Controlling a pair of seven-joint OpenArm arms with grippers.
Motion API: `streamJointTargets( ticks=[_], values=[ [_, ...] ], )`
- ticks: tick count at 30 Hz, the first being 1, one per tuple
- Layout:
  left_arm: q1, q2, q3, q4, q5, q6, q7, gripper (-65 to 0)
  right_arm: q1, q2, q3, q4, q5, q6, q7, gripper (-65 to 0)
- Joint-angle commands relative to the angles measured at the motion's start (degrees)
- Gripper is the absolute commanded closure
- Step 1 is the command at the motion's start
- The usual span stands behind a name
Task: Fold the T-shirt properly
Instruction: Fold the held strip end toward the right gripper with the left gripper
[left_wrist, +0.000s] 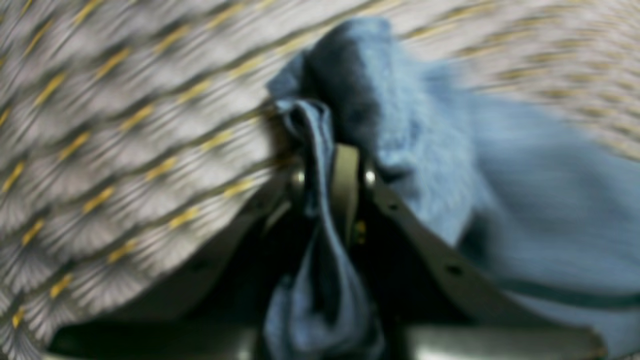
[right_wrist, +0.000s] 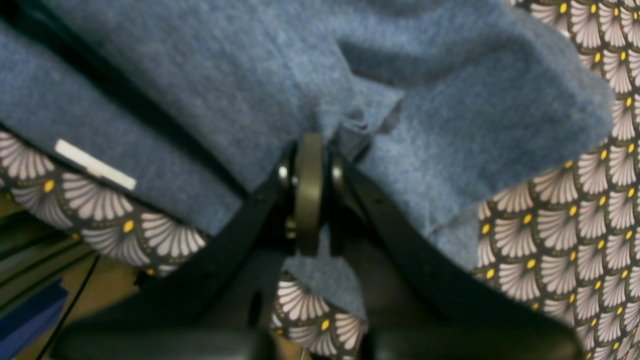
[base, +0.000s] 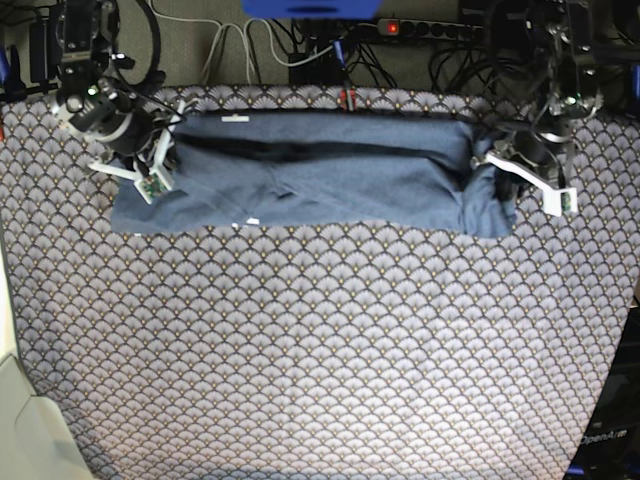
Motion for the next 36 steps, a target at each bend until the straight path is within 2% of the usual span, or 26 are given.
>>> streamJointTargets(
  ticks=[1,5,9,20,28,32,36],
  values=[
    [0.89,-0.73,0.00,3.13,-0.33,-0.38,-1.39,-0.5,0.35,0.63,0.29,0.86,0.37,0.07,0.74,0.0],
    [2.74,-0.38,0.62,11.39,2.22,-0.38,-1.39,-0.5,0.35,0.63,0.29,0.86,0.37,0.07,0.74,0.0],
    [2.92,-0.38,3.43,13.85,3.27,-0.38,-1.39,-0.5,0.35,0.63,0.29,0.86,0.37,0.07,0.83,0.0],
    [0.19,-0.29,18.20,14.11,2.83,-0.38,-1.39,-0.5,0.43,0.72,0.29,0.86,0.37,0.07,0.74,0.0],
    [-3.50,4.37,22.95,14.03,3.27,-0.38,-1.39,-0.4,0.43,0.72,0.29,0.86,0.37,0.07,0.74,0.0],
    [-5.35,4.89,26.29,13.59,3.36,-0.38,-1.30,-0.4,0.43,0.72,0.20,0.86,0.28,0.07,0.66,0.0],
    [-7.72,6.74,28.05,12.97,3.45,-0.29,3.36,-0.4,0.43,0.72,0.20,0.86,0.28,0.07,0.66,0.0]
  ],
)
